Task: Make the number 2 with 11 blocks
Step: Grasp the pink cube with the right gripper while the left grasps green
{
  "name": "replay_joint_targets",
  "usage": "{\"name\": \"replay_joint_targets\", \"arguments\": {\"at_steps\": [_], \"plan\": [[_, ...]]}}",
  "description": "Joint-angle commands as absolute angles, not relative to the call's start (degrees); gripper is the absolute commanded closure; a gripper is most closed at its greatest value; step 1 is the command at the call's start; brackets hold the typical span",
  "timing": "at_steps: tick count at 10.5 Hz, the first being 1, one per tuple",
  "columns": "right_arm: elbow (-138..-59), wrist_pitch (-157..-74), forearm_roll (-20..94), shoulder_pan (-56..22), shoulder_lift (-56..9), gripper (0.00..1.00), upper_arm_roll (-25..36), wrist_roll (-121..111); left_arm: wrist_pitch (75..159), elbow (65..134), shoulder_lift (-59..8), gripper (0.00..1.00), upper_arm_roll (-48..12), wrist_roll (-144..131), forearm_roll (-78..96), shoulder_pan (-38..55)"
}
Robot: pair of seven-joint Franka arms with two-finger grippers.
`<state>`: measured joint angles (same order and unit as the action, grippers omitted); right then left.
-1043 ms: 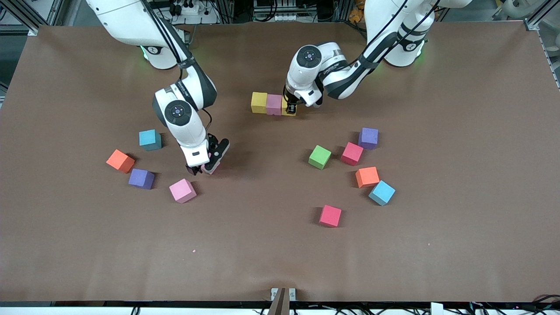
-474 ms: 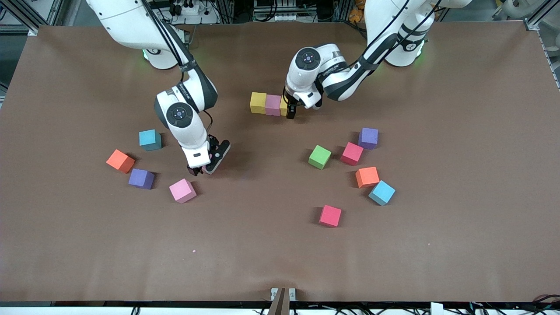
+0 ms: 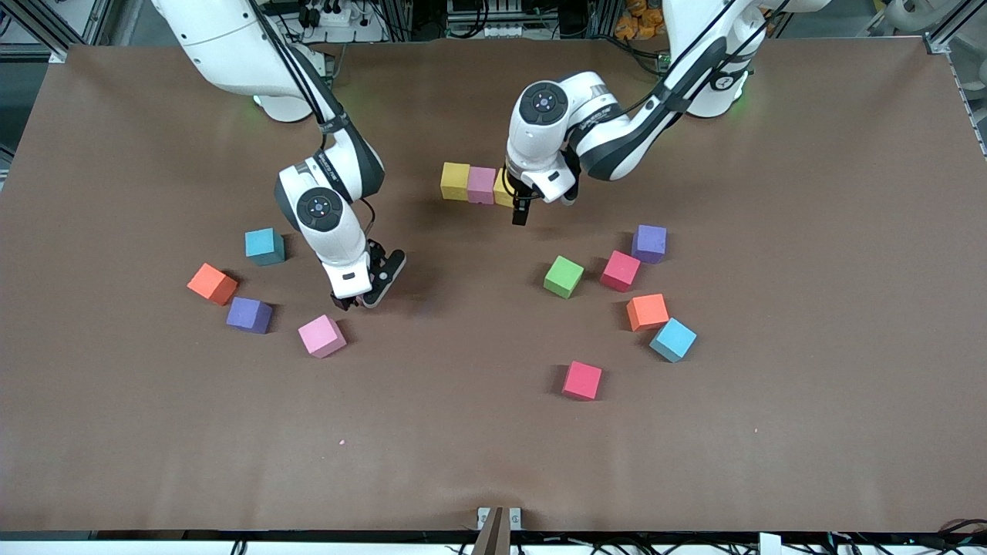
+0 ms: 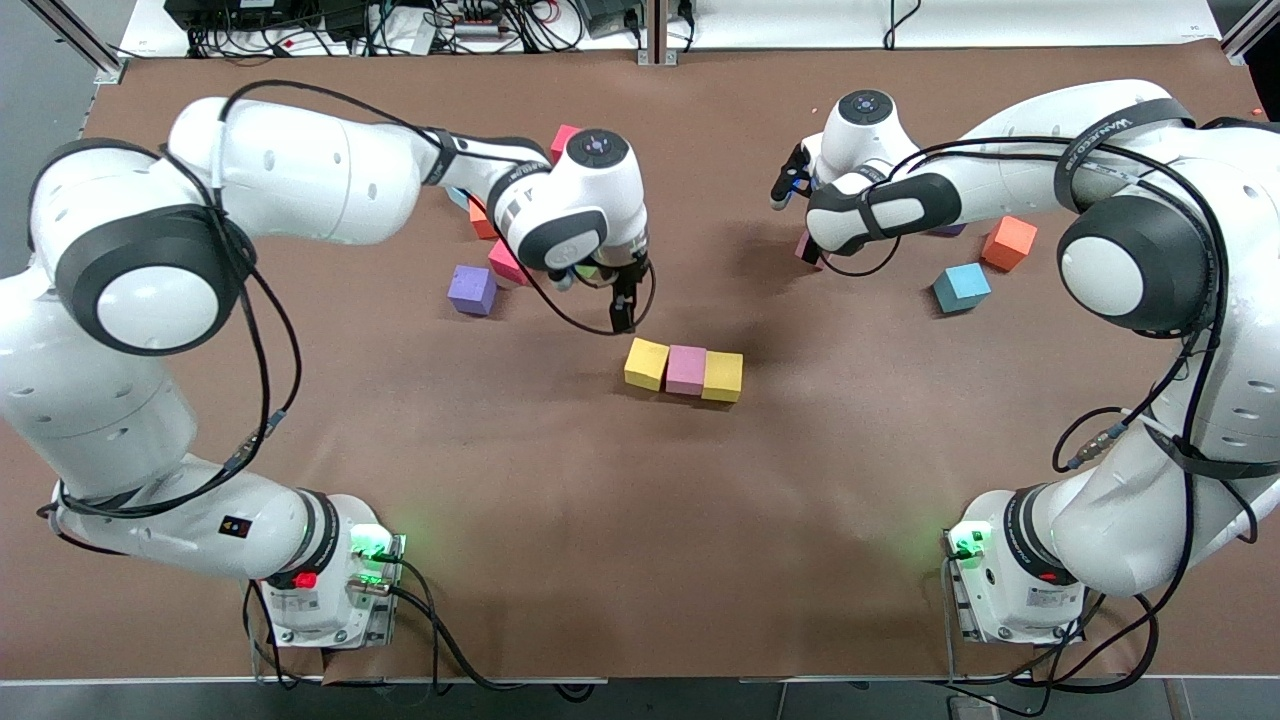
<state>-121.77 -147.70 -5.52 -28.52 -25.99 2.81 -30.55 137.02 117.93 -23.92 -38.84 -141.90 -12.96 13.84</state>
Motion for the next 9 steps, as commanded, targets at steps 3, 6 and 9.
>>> {"name": "replay_joint_targets", "arguments": {"at_steps": [3, 6, 9], "plan": [[-120.7, -147.0, -6.0, -29.9, -25.8, 0.83, 1.8, -28.0, 132.3, 115.1, -22.7, 0.00, -35.7, -123.4, -13.6, 9.7], [-119.6, -146.5, -6.0, -35.8, -25.5, 0.82, 1.6, -14.0, 132.3, 112.1, -24.8, 0.00, -30.2, -118.8, -13.7, 10.7], [-116.3, -142.8, -5.8, -42.3, -25.8, 0.82, 1.0, 2.9, 132.3, 105.8, -30.6, 0.00, -24.2, -115.0, -13.5, 14.2]]}}
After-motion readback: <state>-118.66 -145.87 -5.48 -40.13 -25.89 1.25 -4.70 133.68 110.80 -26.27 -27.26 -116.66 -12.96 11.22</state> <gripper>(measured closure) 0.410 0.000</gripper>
